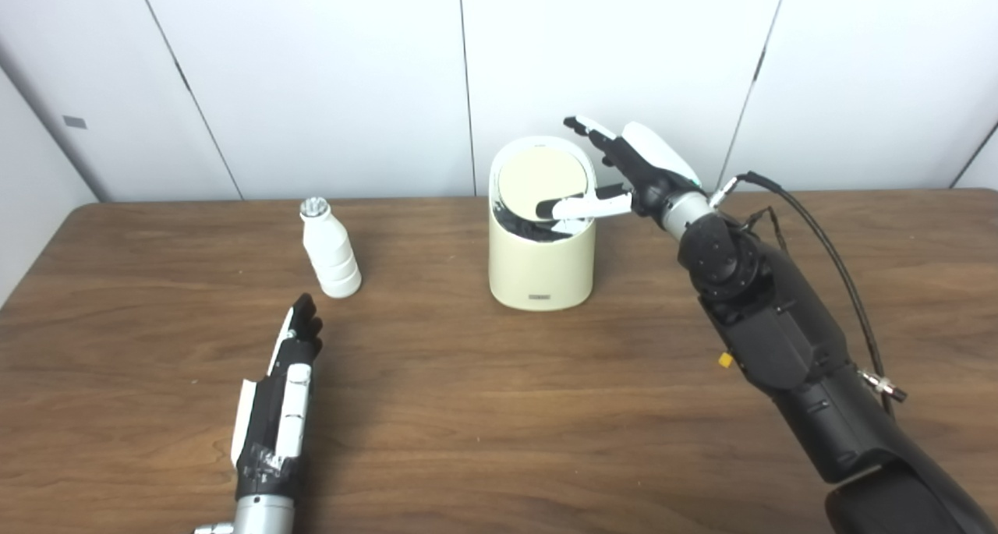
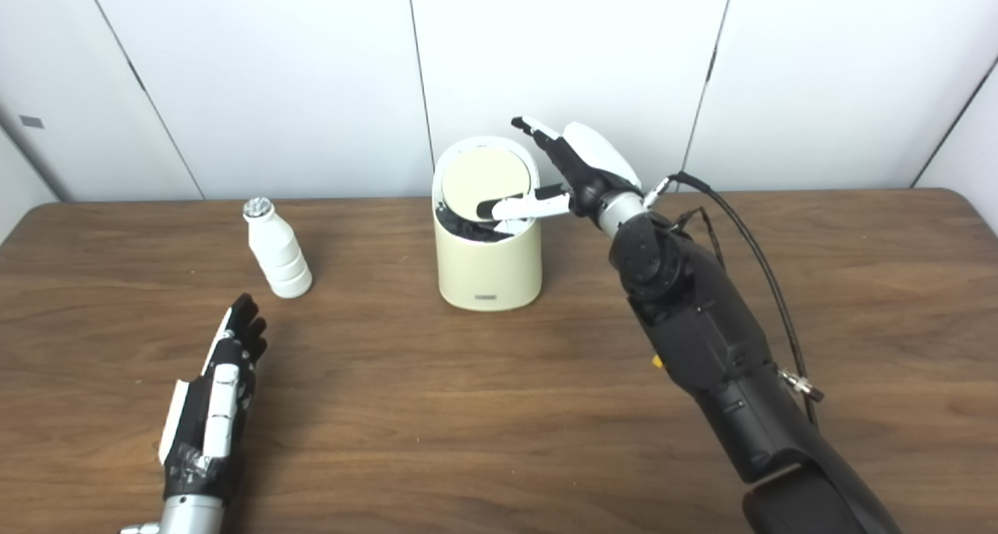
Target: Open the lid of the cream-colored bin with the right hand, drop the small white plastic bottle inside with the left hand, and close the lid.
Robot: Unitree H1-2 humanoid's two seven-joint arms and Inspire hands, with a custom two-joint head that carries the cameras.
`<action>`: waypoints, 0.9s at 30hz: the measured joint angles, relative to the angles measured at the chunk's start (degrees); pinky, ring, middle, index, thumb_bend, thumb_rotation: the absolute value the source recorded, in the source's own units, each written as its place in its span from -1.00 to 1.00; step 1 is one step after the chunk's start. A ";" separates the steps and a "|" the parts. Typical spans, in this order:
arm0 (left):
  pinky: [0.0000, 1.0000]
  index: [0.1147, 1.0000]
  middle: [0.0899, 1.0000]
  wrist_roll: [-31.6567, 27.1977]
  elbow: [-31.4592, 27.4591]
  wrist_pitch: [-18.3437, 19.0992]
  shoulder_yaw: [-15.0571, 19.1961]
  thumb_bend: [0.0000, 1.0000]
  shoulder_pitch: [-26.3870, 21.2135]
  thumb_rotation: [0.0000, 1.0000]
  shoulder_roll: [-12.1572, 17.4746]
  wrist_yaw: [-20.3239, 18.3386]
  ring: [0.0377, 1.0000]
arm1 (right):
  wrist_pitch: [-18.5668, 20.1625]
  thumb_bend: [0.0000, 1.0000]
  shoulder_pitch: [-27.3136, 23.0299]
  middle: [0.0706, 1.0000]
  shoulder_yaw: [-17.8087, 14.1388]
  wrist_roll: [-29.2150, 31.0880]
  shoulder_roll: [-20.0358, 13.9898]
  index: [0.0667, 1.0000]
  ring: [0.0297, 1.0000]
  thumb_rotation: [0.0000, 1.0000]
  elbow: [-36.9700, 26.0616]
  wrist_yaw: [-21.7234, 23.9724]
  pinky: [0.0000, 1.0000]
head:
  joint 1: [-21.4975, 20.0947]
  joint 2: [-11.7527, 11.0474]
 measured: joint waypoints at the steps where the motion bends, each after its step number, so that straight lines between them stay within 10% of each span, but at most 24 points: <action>1: 1.00 1.00 1.00 0.00 0.00 0.00 0.00 0.07 0.00 0.82 0.00 0.00 0.97 | 0.00 0.74 -0.03 0.87 0.06 -0.03 0.00 0.89 0.91 0.06 0.00 0.00 0.77 | 0.00 0.00; 13: 1.00 1.00 1.00 0.00 0.00 0.00 0.01 0.04 -0.02 0.85 -0.17 0.06 0.97 | -0.45 0.70 -0.44 0.92 0.69 -0.38 0.04 0.91 0.98 0.06 0.59 -0.51 0.85 | -0.35 0.09; 27: 1.00 1.00 1.00 -0.05 0.00 -0.11 0.11 0.05 -0.09 0.87 -0.31 0.21 0.97 | -3.59 0.76 -1.77 0.96 2.27 -2.54 -0.32 0.90 1.00 -0.42 0.46 -2.78 0.98 | -0.35 0.18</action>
